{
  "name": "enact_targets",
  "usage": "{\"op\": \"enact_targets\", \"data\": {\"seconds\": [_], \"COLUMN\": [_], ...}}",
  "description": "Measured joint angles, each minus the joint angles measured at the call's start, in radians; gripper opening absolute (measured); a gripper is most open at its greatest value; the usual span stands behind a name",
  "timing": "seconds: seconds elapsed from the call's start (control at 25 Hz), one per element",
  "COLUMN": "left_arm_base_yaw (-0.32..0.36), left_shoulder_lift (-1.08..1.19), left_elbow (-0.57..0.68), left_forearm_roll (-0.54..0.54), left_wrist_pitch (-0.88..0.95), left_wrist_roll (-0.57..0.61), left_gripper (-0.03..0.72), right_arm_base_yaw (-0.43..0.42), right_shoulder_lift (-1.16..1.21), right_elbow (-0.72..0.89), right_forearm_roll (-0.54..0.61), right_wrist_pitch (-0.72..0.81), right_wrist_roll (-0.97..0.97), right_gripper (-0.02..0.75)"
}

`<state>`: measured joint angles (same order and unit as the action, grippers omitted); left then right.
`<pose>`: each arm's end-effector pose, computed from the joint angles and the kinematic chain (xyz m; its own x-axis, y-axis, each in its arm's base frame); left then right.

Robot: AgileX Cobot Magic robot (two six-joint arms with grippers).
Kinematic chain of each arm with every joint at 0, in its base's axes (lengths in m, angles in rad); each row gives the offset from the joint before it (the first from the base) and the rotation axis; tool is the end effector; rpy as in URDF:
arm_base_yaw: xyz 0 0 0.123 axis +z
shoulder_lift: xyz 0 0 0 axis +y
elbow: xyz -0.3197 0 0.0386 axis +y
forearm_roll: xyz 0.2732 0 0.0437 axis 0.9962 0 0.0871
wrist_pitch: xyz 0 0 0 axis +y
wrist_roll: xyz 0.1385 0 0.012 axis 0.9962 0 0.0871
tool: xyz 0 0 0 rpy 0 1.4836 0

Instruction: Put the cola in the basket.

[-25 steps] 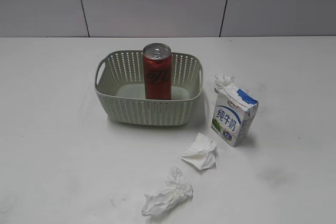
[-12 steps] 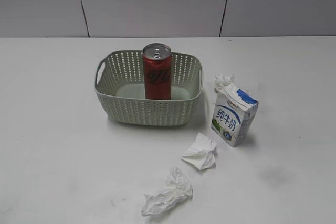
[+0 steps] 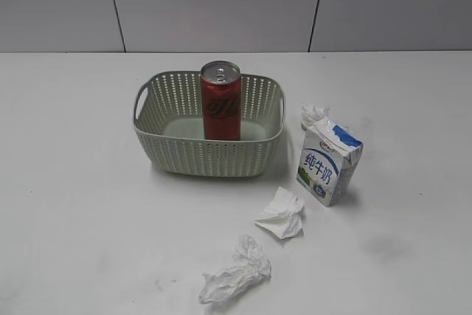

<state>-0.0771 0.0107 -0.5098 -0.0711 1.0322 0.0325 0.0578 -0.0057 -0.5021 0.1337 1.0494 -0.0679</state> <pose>0.0242 -0.0104 0.2744 -0.4295 0.0292 -0.9026 0.1300 0.9911 -0.0299 0.0209 0.0173 0.2706 -0.4345 -0.0261 -0.9003 -0.1617 0.9856 0.0494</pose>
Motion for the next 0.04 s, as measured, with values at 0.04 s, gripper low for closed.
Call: {"op": "enact_targets", "data": {"seconds": [0.04], "left_arm_base_yaw": [0.0], "left_shoulder_lift": [0.0], "left_elbow": [0.0], "left_forearm_roll": [0.0], "left_wrist_pitch": [0.0], "left_wrist_roll": [0.0], "left_gripper": [0.229], "right_arm_base_yaw": [0.0], "right_shoulder_lift": [-0.001], "right_elbow": [0.0], "right_forearm_roll": [0.001], "right_wrist_pitch": [0.0], "right_wrist_roll": [0.0], "right_gripper": [0.59]}}
